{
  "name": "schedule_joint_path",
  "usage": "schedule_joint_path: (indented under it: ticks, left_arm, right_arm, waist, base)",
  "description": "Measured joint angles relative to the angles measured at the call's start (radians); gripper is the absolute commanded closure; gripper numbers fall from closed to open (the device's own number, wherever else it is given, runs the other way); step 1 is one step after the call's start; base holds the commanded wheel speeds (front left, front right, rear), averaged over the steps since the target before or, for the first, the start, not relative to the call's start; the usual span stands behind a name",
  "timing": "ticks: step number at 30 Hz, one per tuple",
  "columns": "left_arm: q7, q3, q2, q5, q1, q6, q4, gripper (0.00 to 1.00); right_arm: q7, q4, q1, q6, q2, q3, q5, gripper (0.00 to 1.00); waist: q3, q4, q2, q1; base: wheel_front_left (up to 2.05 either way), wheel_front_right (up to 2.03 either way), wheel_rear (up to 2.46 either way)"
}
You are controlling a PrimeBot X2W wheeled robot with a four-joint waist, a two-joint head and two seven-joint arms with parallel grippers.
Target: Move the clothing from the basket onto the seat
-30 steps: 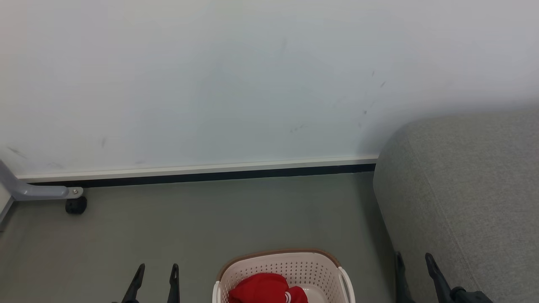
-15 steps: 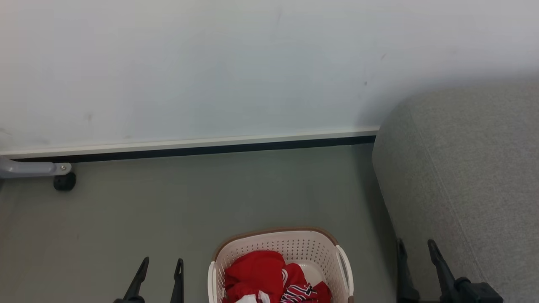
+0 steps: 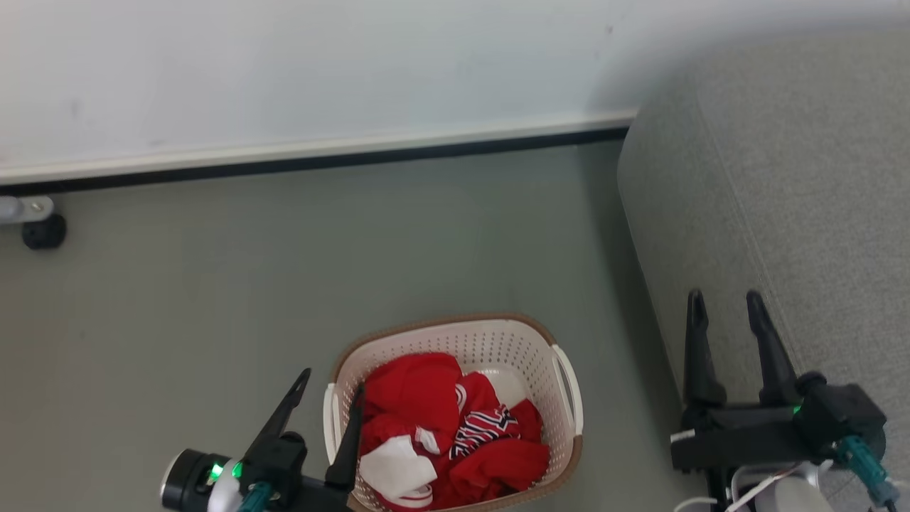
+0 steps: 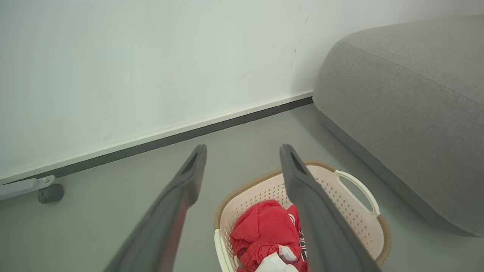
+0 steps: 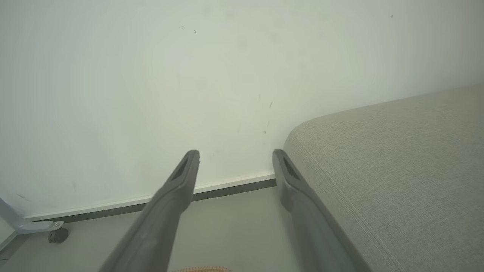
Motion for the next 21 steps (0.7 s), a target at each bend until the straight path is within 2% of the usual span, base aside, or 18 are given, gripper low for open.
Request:
schedule_joint_path:
  ticks: [8, 17, 21]
  left_arm:
    - [0.023, -0.054, -0.019, 0.046, -0.113, -0.026, 0.096, 0.0]
    - [0.06, -0.1, 0.012, 0.107, -0.177, -0.06, 0.21, 0.0]
    - [0.064, -0.103, 0.018, 0.116, -0.222, -0.061, 0.245, 0.0]
  right_arm:
    - [-0.006, -0.021, -0.127, 0.007, -0.002, -0.021, 0.0, 0.0]
    - [-0.006, -0.03, -0.225, 0.01, -0.002, -0.031, 0.002, 0.0]
    - [-0.006, -0.036, -0.262, 0.011, -0.002, -0.035, 0.003, 0.0]
  waist:
    - [0.115, -0.038, 0.0, 0.0001]
    - [0.234, -0.076, 0.0, 0.0001]
    - [0.294, -0.094, 0.0001, 0.0002]
  base:
    - [0.0, 0.0, 0.0]
    - [0.0, 0.0, 0.0]
    - [0.0, 0.0, 0.0]
